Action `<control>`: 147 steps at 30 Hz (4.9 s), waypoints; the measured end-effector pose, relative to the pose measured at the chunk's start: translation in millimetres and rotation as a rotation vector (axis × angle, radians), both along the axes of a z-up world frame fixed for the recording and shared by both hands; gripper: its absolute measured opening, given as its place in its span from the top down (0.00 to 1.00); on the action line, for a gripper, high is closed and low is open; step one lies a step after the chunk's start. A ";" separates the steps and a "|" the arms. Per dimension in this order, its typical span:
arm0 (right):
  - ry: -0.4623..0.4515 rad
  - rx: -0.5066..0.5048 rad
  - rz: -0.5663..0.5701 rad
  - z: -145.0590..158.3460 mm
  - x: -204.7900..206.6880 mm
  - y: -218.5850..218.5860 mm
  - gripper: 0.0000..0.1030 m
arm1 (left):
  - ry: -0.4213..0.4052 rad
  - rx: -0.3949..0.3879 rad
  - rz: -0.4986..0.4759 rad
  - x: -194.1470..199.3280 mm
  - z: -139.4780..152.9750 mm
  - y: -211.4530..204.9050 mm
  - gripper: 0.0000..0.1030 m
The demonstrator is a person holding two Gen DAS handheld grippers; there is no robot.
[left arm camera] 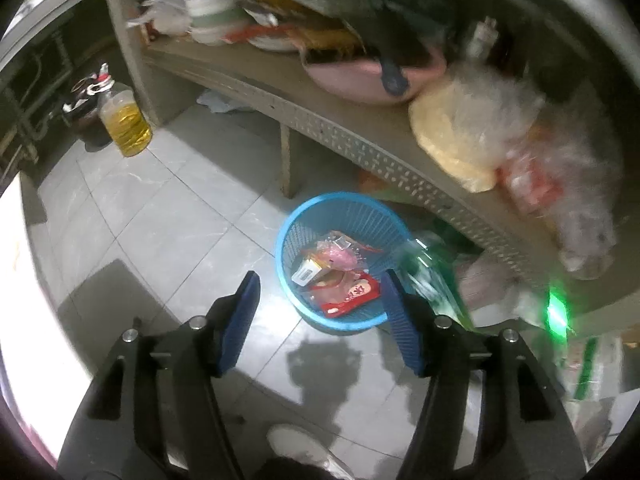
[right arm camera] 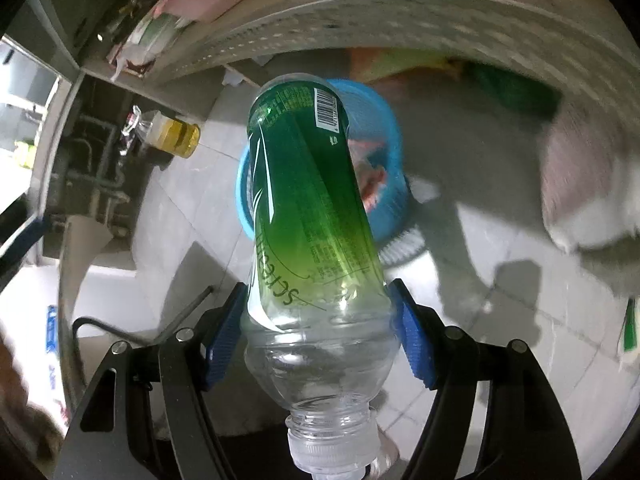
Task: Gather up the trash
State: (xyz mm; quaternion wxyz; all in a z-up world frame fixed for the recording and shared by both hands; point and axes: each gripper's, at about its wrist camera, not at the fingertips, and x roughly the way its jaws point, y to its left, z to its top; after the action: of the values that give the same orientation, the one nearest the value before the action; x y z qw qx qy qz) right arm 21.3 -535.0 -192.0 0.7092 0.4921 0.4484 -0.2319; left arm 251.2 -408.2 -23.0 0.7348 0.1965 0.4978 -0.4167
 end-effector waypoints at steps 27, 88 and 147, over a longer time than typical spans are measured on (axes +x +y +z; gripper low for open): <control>0.106 -0.321 0.044 19.2 28.8 4.8 0.32 | -0.026 -0.271 0.254 -54.8 78.2 284.7 0.27; 0.471 0.280 -0.053 -269.4 -105.1 95.1 0.46 | -0.005 -0.273 0.298 -74.9 65.8 324.2 0.27; 0.050 -0.410 0.214 97.2 -28.8 123.7 0.19 | -0.048 -0.383 0.419 -97.6 76.9 398.9 0.27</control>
State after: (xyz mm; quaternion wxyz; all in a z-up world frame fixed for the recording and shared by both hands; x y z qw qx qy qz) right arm -7.5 -411.3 -94.7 0.8036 0.2816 0.4589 -0.2536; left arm 153.6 -9.3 53.9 0.8402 -0.0433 0.4224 -0.3374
